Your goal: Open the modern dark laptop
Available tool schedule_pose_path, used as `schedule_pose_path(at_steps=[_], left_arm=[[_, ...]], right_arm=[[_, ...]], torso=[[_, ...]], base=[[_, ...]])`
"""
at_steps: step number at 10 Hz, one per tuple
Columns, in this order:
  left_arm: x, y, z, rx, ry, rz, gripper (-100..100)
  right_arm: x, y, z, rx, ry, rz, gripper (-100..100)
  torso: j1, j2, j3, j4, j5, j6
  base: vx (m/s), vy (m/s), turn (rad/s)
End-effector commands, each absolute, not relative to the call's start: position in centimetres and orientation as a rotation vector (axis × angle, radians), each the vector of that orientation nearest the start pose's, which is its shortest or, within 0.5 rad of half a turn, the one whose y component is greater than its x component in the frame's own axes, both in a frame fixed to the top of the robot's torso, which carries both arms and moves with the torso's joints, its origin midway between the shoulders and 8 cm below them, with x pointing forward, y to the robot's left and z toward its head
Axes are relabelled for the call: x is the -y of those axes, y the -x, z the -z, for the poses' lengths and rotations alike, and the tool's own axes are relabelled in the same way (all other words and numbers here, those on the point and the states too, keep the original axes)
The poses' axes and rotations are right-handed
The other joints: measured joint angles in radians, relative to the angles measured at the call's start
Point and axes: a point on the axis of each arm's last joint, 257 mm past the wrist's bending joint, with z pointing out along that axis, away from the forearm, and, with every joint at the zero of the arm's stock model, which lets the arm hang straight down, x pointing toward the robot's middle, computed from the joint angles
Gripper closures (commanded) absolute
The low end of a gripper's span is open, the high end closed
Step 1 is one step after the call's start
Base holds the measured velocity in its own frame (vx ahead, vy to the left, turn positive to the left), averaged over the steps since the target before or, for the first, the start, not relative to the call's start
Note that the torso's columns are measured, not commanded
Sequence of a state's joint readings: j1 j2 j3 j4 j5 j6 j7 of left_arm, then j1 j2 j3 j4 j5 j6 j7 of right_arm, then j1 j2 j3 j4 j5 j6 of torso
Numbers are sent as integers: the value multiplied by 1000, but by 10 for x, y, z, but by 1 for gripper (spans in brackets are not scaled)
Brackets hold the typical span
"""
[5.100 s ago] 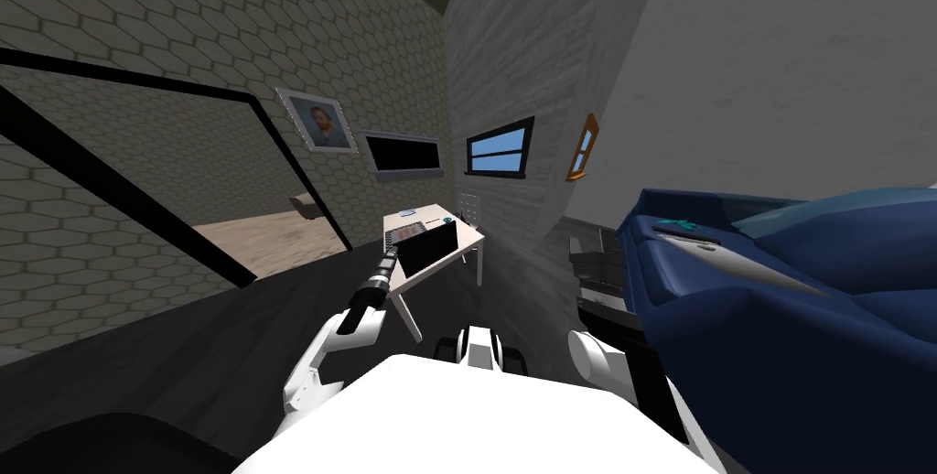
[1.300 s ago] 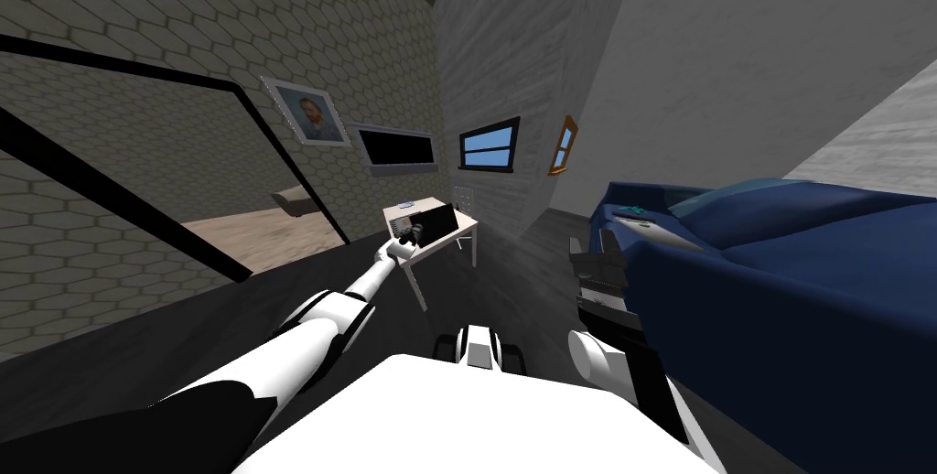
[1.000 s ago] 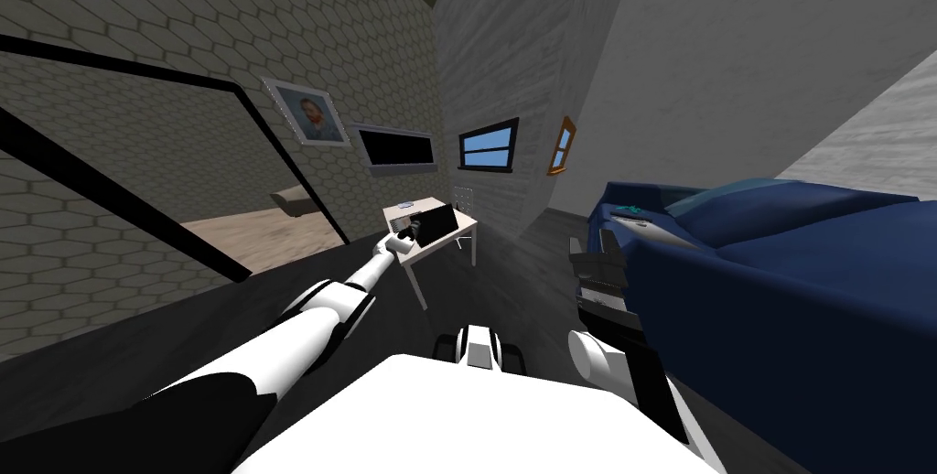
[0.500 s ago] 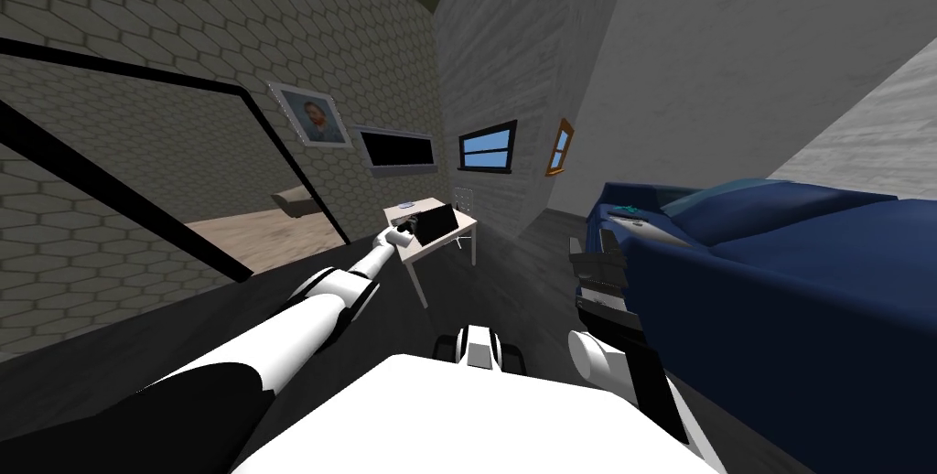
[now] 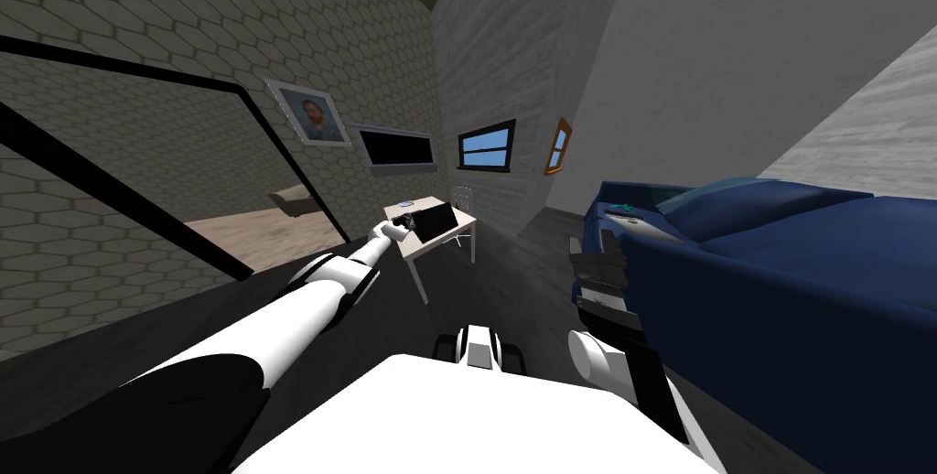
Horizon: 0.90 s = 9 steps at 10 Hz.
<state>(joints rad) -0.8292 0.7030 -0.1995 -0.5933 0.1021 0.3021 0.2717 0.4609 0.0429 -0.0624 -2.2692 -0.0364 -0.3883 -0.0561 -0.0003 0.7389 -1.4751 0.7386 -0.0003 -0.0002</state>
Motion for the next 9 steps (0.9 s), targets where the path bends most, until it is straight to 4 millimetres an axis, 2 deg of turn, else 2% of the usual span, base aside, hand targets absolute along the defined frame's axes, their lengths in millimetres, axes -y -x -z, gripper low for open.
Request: schedule_pose_path(at_steps=[1, 2, 9], left_arm=[[-538, -680, 153, -1337, 1384, 508, 100], [-539, -680, 153, -1335, 1414, 499, -100], [-535, -678, 156, -1335, 1522, 470, -100]], right_arm=[[309, -361, -11, -587, -799, -1309, 0], [309, -361, -11, -587, -799, -1309, 0], [309, -361, -11, -587, -798, -1309, 0]], torso=[[1, -5, -3, -2, 1, 0], [1, -6, -4, -2, 1, 0], [0, -1, -1, 0, 0, 0]], base=[[-10, 1, 0], [9, 30, -66], [25, 51, -57]])
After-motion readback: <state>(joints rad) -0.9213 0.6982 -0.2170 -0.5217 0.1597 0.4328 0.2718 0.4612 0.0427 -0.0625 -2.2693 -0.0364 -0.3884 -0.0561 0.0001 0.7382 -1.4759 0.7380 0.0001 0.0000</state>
